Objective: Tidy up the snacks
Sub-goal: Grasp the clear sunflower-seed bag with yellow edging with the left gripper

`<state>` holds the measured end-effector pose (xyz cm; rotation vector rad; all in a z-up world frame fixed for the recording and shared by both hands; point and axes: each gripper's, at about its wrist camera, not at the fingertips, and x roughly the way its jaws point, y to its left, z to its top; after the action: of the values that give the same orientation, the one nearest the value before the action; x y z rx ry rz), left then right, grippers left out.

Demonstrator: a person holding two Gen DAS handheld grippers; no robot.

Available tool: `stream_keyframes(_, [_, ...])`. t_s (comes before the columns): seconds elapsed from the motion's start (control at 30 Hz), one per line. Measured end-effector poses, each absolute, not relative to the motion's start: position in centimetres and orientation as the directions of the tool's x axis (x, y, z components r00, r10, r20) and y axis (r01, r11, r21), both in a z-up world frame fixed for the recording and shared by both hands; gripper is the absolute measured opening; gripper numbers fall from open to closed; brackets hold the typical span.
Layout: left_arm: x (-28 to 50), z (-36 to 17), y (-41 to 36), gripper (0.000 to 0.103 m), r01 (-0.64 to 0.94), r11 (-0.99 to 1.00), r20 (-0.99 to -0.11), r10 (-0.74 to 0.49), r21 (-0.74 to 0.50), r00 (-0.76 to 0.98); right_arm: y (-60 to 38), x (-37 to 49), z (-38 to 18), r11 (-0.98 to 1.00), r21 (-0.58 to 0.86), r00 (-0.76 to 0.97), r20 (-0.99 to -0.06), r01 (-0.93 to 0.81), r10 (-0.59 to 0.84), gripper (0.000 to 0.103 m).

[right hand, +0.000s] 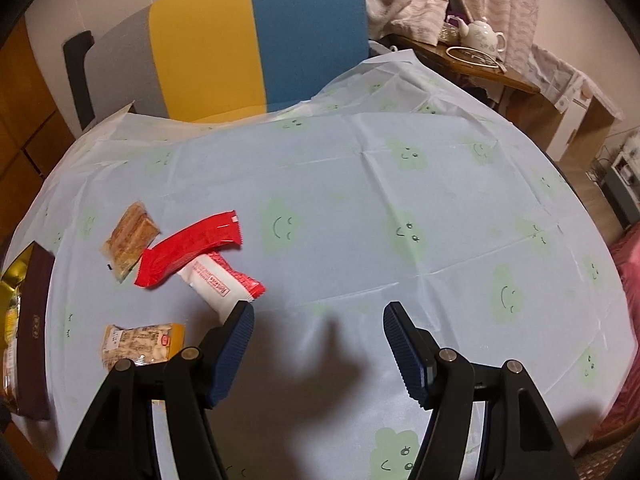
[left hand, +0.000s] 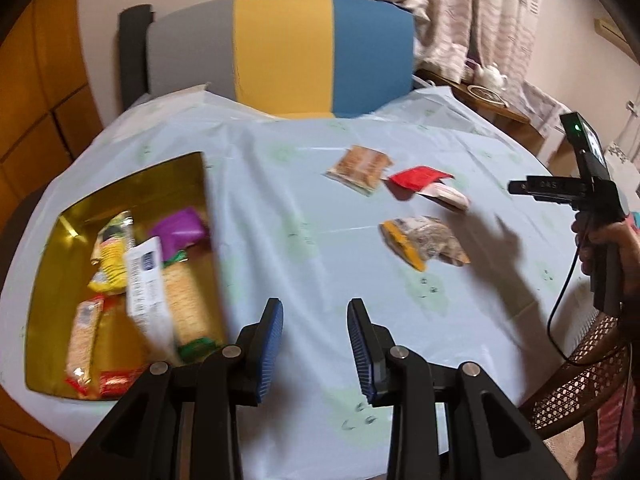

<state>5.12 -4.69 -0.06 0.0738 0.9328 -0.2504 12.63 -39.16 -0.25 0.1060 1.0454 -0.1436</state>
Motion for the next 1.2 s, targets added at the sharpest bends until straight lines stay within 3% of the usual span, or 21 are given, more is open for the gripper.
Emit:
stream_keyframes(0.17, [6.7, -1.5, -8.3, 0.034, 0.357, 0.934, -0.829, -0.209, -0.012, 0.518, -39.5, 12.6, -0.1, 0.982, 0.045, 0.496, -0.867, 0.182, -0.052, 0.068])
stream_keyframes(0.37, [8.8, -3.3, -13.2, 0.042, 0.518, 0.855, -0.853, -0.249, 0.030, 0.460, -39.7, 12.7, -0.1, 0.981, 0.065, 0.496, -0.868, 0.183, -0.035, 0.068])
stream_keyframes(0.43, [9.7, -3.7, -14.6, 0.049, 0.573, 0.819, -0.859, -0.275, 0.026, 0.433, -39.7, 12.7, -0.1, 0.981, 0.066, 0.496, -0.868, 0.182, -0.034, 0.068])
stream_keyframes(0.5, [10.6, -4.2, -15.8, 0.065, 0.634, 0.773, -0.873, -0.294, 0.022, 0.388, -39.8, 12.6, -0.1, 0.980, 0.071, 0.495, -0.868, 0.185, -0.030, 0.068])
stream_keyframes(0.83, [12.9, -6.0, -20.5, 0.067, 0.863, 0.492, -0.920, -0.277, 0.111, 0.276, -40.7, 12.6, 0.1, 0.969, 0.116, 0.503, -0.864, 0.219, -0.010, 0.070])
stream_keyframes(1.2, [16.2, -8.0, -22.5, 0.067, 0.908, 0.408, -0.930, -0.286, 0.099, 0.230, -40.8, 12.7, -0.1, 0.969, 0.113, 0.494, -0.869, 0.220, -0.011, 0.071])
